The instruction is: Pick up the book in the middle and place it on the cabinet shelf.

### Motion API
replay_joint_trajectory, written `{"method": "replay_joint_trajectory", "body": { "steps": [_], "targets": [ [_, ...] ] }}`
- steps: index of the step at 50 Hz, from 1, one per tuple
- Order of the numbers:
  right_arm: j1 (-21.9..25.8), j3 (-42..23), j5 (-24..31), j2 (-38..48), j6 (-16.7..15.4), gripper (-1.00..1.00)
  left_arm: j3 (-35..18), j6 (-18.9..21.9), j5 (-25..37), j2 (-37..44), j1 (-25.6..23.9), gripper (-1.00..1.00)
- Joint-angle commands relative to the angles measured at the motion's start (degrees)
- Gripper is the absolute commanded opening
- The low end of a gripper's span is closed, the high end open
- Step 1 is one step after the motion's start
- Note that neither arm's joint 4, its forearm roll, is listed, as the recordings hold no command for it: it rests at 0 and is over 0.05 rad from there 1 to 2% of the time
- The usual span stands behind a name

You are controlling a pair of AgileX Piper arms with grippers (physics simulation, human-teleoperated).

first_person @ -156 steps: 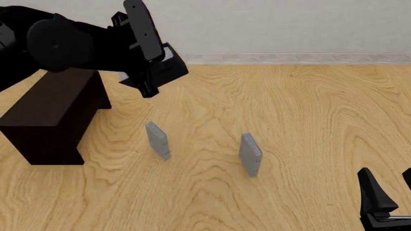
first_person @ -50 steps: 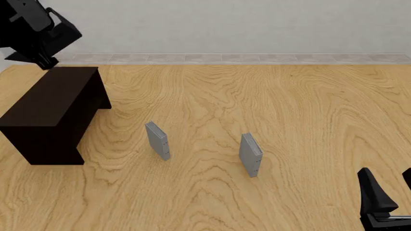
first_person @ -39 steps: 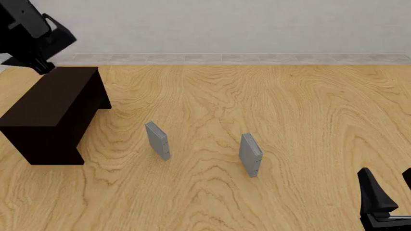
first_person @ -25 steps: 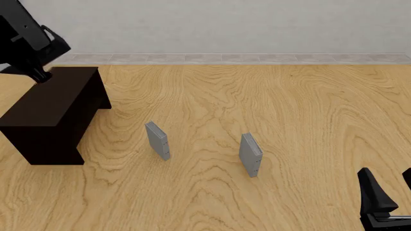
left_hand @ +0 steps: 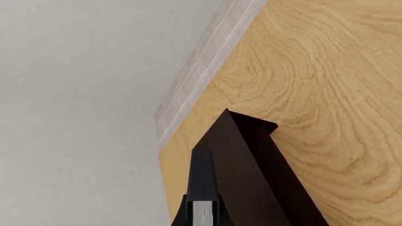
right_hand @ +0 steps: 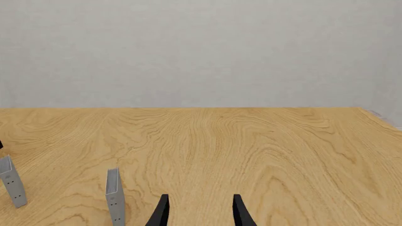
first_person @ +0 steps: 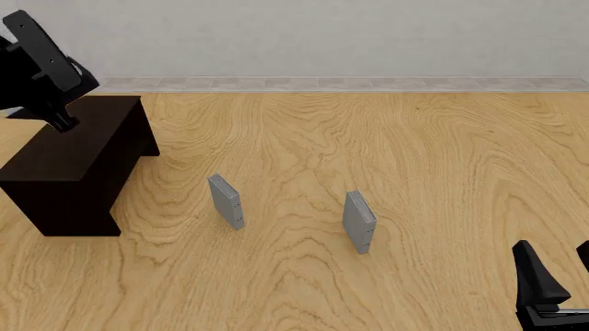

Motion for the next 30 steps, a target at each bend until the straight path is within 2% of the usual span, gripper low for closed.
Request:
{"method": "replay_joint_trajectory", "body": {
  "steps": [1,3,4,8,23,24,30],
  "targets": [
    [-0.01,0.0,0.0,0.0,-0.01,1.0,0.88,2.56,-3.31,1.46,1.82,-1.0],
    [0.0,0.0,0.0,0.0,0.0,1.0,0.87,2.46,-3.5,1.6,2.12,-1.0],
    [0.01,0.0,0.0,0.01,0.0,1.0,2.14,4.14,-4.57,1.89,2.99,-1.0],
    [0.0,0.0,0.0,0.0,0.0,1.0,3.71,5.75,-6.27,2.58,4.53,-1.0],
    [0.0,0.0,0.0,-0.01,0.01,1.0,4.21,6.76,-7.81,3.85,5.08,-1.0],
    [0.01,0.0,0.0,0.01,0.0,1.0,5.1,8.14,-8.87,4.35,5.56,-1.0],
    [0.01,0.0,0.0,0.01,-0.01,1.0,5.17,7.76,-9.05,4.44,4.67,-1.0]
  ]
}}
